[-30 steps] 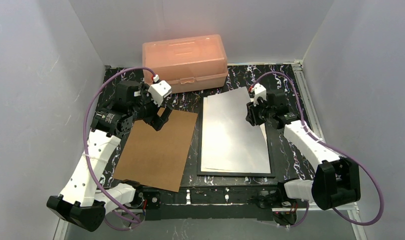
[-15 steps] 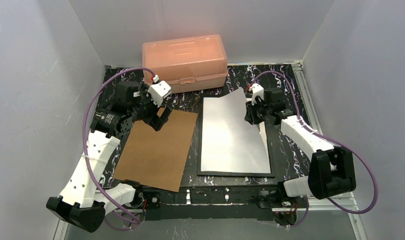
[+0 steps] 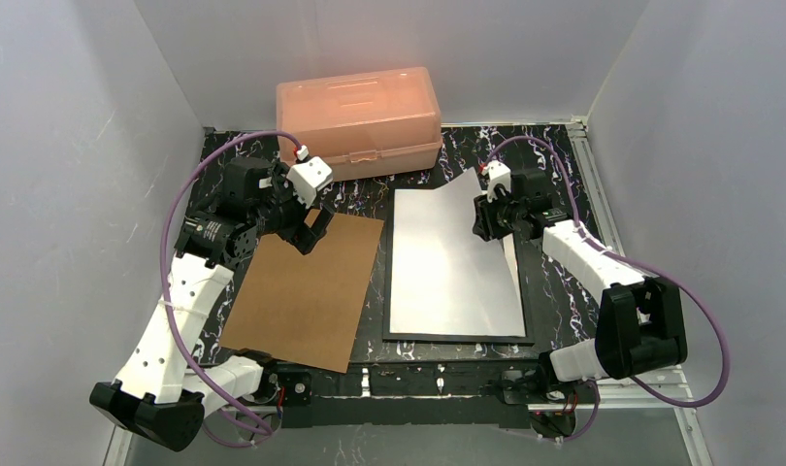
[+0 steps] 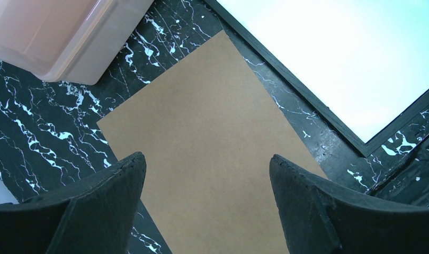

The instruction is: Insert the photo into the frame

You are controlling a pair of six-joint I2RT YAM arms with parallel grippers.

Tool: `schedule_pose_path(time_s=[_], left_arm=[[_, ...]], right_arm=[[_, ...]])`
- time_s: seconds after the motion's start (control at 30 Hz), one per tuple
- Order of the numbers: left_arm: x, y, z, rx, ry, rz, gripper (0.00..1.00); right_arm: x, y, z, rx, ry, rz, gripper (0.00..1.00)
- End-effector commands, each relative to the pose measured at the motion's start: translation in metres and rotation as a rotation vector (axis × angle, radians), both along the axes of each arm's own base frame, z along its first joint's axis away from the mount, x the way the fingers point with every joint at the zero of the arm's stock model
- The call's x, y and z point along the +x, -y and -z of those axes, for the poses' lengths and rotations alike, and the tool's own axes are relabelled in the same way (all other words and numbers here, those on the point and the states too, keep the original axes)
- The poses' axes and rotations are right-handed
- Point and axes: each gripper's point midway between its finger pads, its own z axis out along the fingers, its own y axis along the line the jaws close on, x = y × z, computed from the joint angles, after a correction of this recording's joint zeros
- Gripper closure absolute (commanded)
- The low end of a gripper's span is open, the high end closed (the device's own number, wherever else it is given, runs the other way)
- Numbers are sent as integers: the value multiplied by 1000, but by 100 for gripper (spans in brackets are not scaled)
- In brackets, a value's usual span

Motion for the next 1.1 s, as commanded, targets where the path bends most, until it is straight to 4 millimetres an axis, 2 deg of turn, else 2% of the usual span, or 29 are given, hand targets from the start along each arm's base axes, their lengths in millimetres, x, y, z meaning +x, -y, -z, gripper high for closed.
schedule_pose_path(time_s=[0.0,0.2,0.33,0.37,0.67,1.07], left_arm=[[-2,1,-4,-5,11,15,16],[-2,1,-3,-6,9,14,16],[-3,2,-3,-9,5,18,16],[-3,3,-3,-12,6,19,16],[-5,3,-2,-15,2,22,16],[-7,3,-1,-15,-7,26,16]], right_arm=[[7,-6,-14,32,22,-16,52],[8,0,-12,5,19,19,37],[11,9,-11,-34,17,55,5],[12,11,-11,-45,18,66,2],[21,44,-5,-177,30,217,1],[28,59,-5,-201,70,322,1]])
